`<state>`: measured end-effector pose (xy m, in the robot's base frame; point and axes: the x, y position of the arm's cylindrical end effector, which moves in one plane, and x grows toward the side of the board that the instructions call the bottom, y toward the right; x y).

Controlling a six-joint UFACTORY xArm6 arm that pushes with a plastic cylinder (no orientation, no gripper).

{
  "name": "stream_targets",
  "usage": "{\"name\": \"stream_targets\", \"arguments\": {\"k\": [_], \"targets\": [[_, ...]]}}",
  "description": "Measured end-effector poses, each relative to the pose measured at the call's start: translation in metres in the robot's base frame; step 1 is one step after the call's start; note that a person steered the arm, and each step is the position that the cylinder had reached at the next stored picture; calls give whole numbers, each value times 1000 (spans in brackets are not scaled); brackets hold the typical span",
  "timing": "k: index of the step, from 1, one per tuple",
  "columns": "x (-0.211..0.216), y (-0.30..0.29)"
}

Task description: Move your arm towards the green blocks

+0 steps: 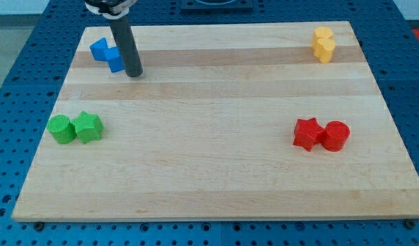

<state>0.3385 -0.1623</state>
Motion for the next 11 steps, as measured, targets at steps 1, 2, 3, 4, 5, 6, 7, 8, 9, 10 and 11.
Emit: {"name": "stream_targets", "arguments": {"k": [1, 2, 3, 4, 5, 6, 7, 8, 9, 10, 11], "targets": [[1, 0], [1, 0], [3, 12], [3, 13], [5, 11], [42, -48], [56, -78], [57, -93], [57, -106], [57, -119], [57, -133]]}}
